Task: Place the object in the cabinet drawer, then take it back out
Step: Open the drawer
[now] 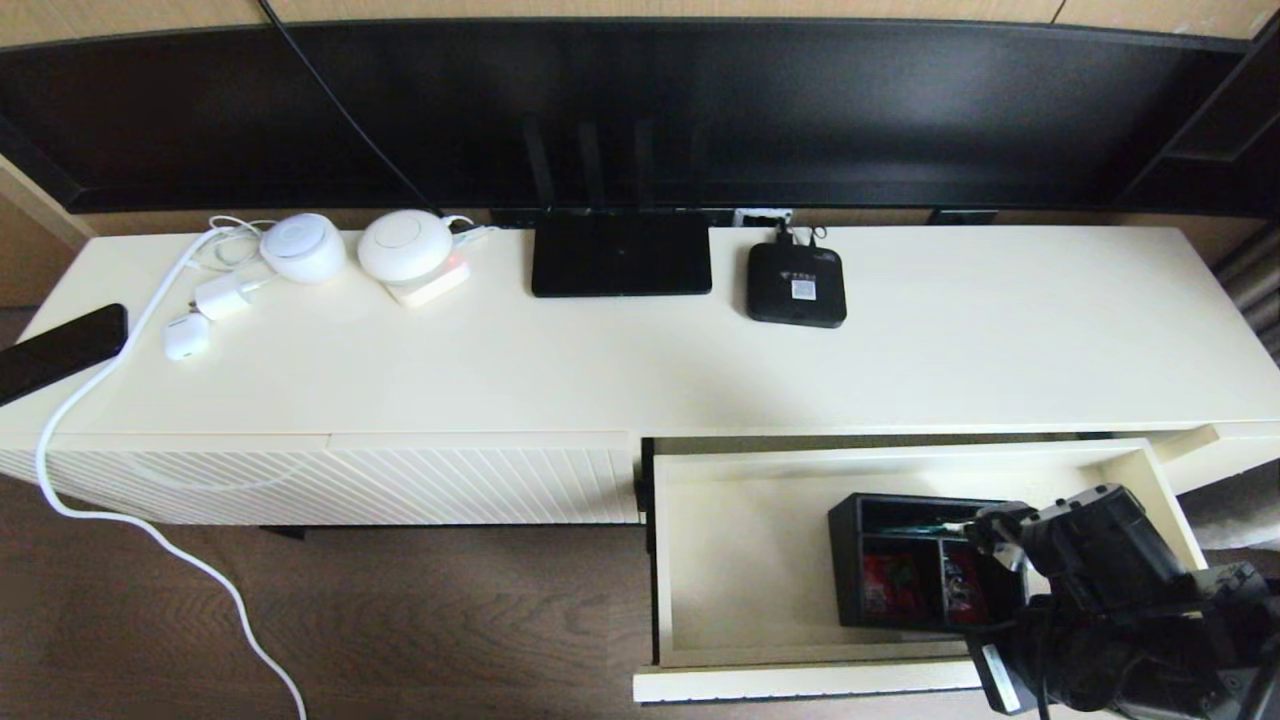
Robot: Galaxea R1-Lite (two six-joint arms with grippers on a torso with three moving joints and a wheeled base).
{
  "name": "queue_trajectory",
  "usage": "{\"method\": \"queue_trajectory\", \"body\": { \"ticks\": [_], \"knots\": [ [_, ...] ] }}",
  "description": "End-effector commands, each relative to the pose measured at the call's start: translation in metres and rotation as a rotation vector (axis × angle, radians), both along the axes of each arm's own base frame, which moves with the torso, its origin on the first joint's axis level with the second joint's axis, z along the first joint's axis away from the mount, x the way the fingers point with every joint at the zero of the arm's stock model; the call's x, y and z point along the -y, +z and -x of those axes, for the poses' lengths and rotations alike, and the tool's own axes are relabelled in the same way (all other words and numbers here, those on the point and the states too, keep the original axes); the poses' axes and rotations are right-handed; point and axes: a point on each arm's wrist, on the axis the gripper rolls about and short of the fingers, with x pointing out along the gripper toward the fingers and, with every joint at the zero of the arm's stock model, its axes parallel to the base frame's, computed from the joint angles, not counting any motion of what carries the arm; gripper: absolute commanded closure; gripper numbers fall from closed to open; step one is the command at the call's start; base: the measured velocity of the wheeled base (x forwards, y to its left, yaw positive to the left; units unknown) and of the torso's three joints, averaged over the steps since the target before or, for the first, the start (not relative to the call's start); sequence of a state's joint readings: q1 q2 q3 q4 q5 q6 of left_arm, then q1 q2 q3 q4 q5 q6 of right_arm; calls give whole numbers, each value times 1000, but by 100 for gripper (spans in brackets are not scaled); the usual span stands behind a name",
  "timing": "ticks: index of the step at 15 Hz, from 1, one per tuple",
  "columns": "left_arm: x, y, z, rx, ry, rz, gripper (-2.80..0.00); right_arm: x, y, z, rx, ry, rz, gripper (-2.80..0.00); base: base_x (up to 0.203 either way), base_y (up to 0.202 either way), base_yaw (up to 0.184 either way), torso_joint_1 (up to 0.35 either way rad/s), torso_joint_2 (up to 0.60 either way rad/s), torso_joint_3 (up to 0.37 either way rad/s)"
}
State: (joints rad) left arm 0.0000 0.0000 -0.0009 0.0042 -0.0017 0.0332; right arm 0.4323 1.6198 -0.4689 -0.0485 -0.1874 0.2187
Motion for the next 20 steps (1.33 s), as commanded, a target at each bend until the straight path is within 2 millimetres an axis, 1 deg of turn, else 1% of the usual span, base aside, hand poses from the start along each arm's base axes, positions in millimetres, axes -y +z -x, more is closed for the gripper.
{"method": "queue_trajectory", "body": {
  "ticks": [1, 4, 7, 9, 12, 14, 15, 17, 18, 19, 20],
  "knots": [
    [0, 0, 0, -1, 0, -1, 0, 0, -5, 6, -38, -11, -2, 0, 0, 0, 0, 0, 0, 0],
    [0, 0, 0, -1, 0, -1, 0, -6, -5, 10, -42, 7, -9, 0, 0, 0, 0, 0, 0, 0],
    [0, 0, 0, 0, 0, -1, 0, -19, -4, 10, -34, 14, -38, 0, 0, 0, 0, 0, 0, 0],
    [0, 0, 0, -1, 0, -1, 0, -22, -3, 11, -30, 27, -39, 0, 0, 0, 0, 0, 0, 0],
    [0, 0, 0, 0, 0, -1, 0, -21, -1, 9, -15, 17, -42, 0, 0, 0, 0, 0, 0, 0],
    [0, 0, 0, -1, 0, -1, 0, -16, 11, 0, 56, -31, -66, 0, 0, 0, 0, 0, 0, 0],
    [0, 0, 0, -1, 0, -1, 0, -13, 22, -9, 122, -69, -77, 0, 0, 0, 0, 0, 0, 0],
    [0, 0, 0, -1, 0, -1, 0, -10, 39, -22, 214, -135, -58, 0, 0, 0, 0, 0, 0, 0],
    [0, 0, 0, 0, 0, -1, 0, -10, 43, -26, 236, -159, -45, 0, 0, 0, 0, 0, 0, 0],
    [0, 0, 0, 0, 0, -1, 0, -10, 43, -28, 235, -168, -44, -280, 0, 0, 0, 0, 0, 0],
    [0, 0, 0, 0, 0, -1, 0, -9, 44, -31, 241, -184, -54, -280, 0, 0, 0, 0, 0, 0]
  ]
}}
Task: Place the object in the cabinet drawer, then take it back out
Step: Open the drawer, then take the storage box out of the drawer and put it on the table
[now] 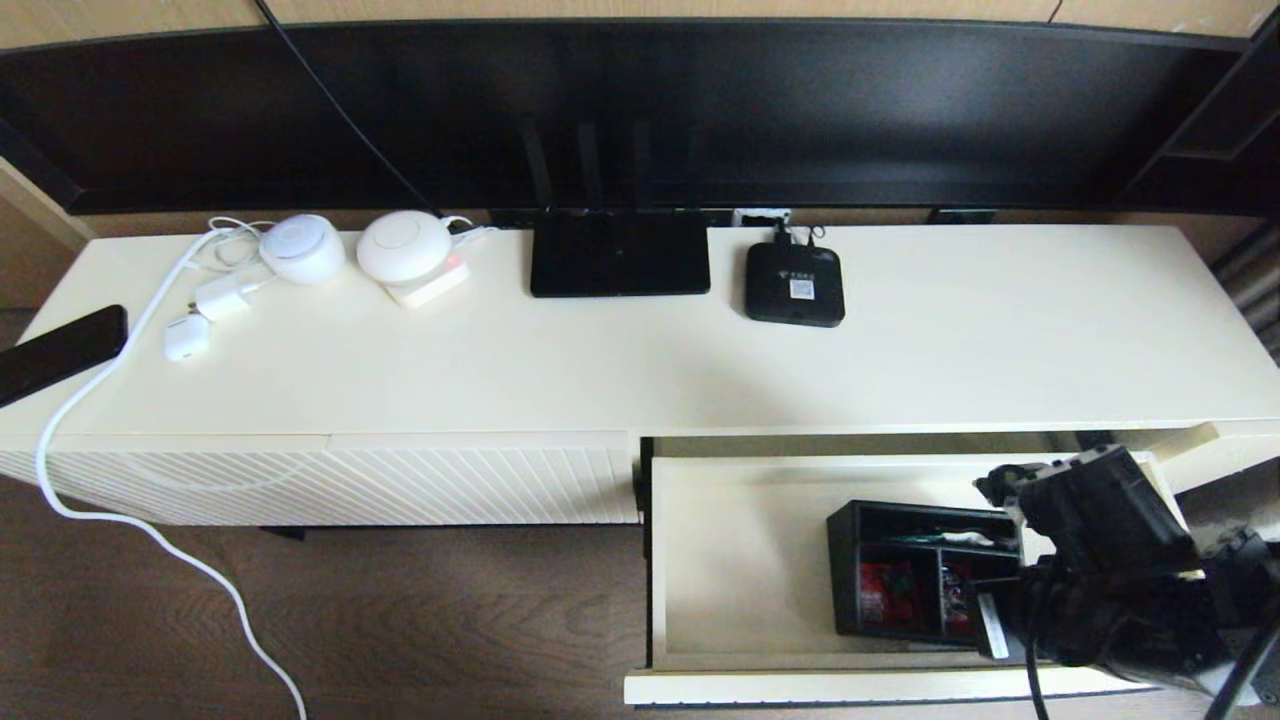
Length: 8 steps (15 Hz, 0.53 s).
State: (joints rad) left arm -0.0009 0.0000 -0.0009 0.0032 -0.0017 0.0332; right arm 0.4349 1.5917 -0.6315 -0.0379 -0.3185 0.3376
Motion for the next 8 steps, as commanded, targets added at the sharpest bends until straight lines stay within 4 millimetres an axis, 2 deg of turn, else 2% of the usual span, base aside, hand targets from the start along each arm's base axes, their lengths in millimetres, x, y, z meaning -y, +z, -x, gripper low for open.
{"method": "queue_trajectory", "body": {
  "ticks": [1, 8],
  "knots": [
    [0, 0, 0, -2, 1, -1, 0, 2, 7, -6, 40, -50, -34, -280, 0, 0, 0, 0, 0, 0],
    [0, 0, 0, -1, 1, -1, 0, -7, -7, -27, -71, -183, -132, -280, 0, 0, 0, 0, 0, 0]
  ]
}}
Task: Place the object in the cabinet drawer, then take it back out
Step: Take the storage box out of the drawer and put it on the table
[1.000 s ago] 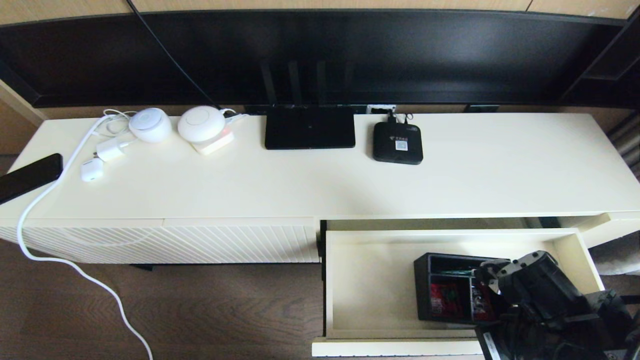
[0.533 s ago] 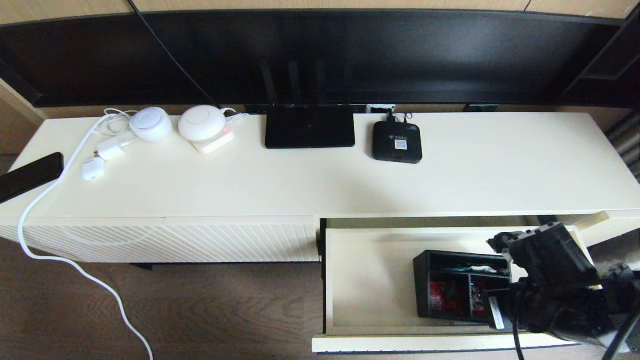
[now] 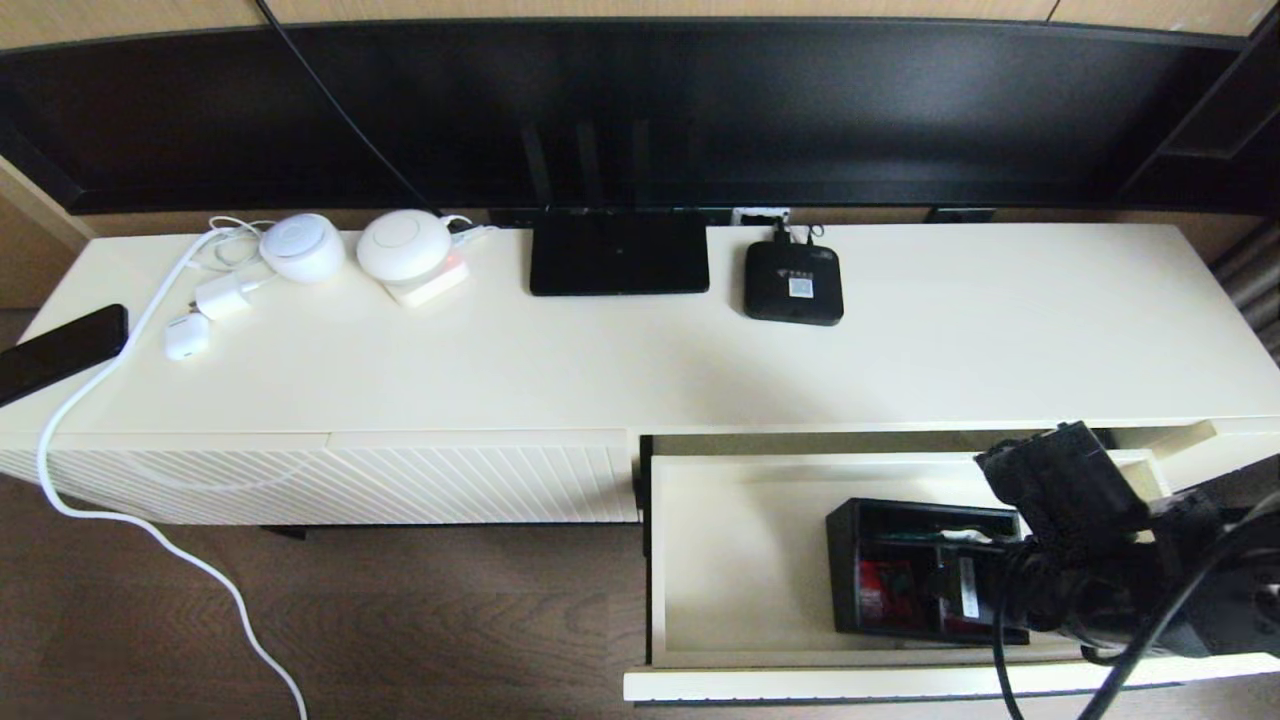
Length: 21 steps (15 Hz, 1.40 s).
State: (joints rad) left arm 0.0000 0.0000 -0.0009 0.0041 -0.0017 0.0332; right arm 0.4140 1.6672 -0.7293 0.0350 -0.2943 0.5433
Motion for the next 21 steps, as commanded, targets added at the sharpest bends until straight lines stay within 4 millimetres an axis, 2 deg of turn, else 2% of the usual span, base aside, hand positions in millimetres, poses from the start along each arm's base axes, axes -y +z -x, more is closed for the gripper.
{"method": "queue_trajectory", "body": {
  "ticks": [1, 8, 10, 15, 21],
  "knots": [
    [0, 0, 0, 1, 0, -1, 0, -4, -7, -8, -60, -21, -36, -280, 0, 0, 0, 0, 0, 0],
    [0, 0, 0, -3, 0, -1, 0, 3, -25, -31, -126, -26, -13, -280, 0, 0, 0, 0, 0, 0],
    [0, 0, 0, 0, 0, -1, 0, 3, -26, -37, -99, -11, -10, -280, 0, 0, 0, 0, 0, 0],
    [0, 0, 0, -1, 0, -1, 0, 1, -35, -39, -137, 13, -32, -280, 0, 0, 0, 0, 0, 0],
    [0, 0, 0, -1, 0, -1, 0, 1, -37, -39, -142, 20, -28, -280, 0, 0, 0, 0, 0, 0]
  ]
}}
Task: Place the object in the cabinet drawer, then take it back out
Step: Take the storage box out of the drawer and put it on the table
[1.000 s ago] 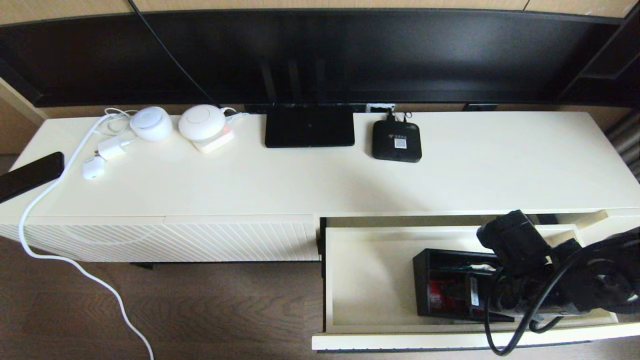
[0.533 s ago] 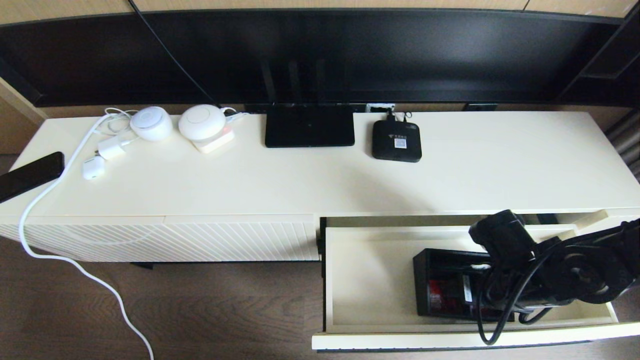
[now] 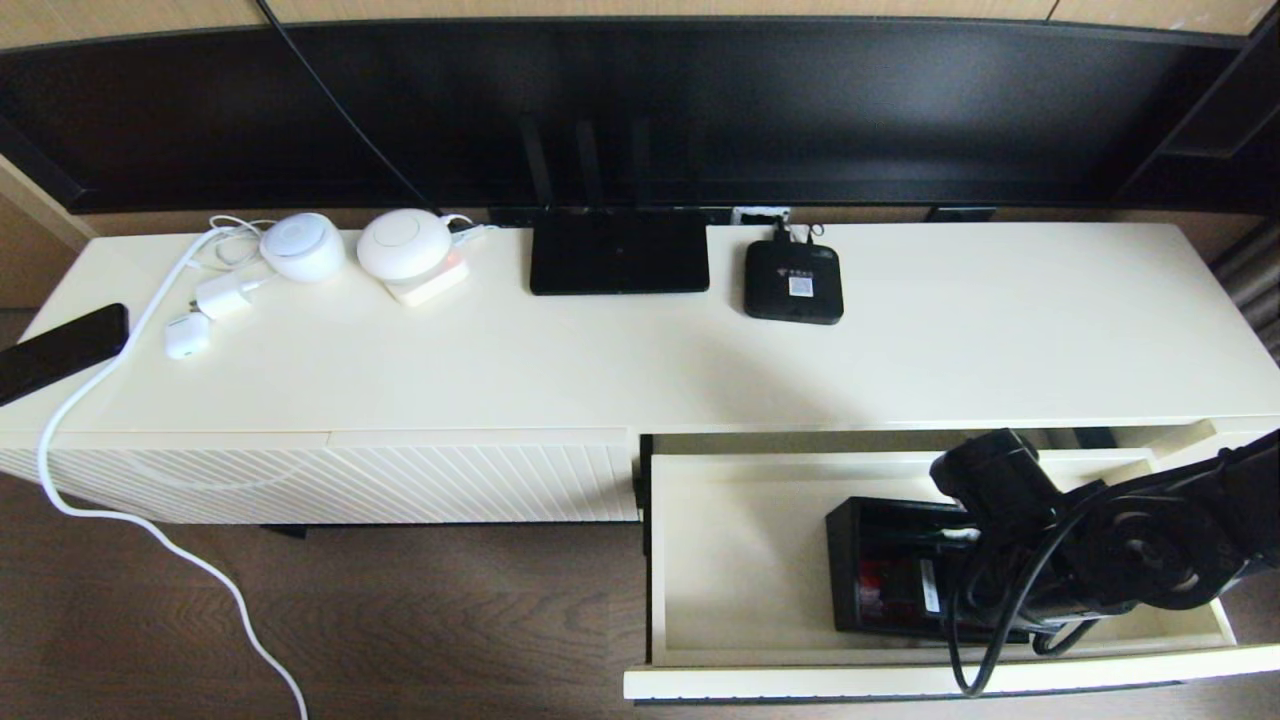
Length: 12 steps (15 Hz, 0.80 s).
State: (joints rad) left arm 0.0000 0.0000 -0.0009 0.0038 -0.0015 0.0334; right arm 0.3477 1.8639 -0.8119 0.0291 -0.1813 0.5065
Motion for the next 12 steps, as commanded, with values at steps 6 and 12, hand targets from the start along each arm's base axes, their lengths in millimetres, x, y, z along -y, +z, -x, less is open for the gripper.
{"method": "queue_trajectory", "body": {
  "ticks": [6, 12],
  "knots": [
    [0, 0, 0, -2, 0, 0, 0, 0, -5, 2, -9, 3, -9, -280, 0, 0, 0, 0, 0, 0],
    [0, 0, 0, -1, 0, 0, 0, -1, -3, 0, -1, 5, -11, -280, 0, 0, 0, 0, 0, 0]
  ]
}}
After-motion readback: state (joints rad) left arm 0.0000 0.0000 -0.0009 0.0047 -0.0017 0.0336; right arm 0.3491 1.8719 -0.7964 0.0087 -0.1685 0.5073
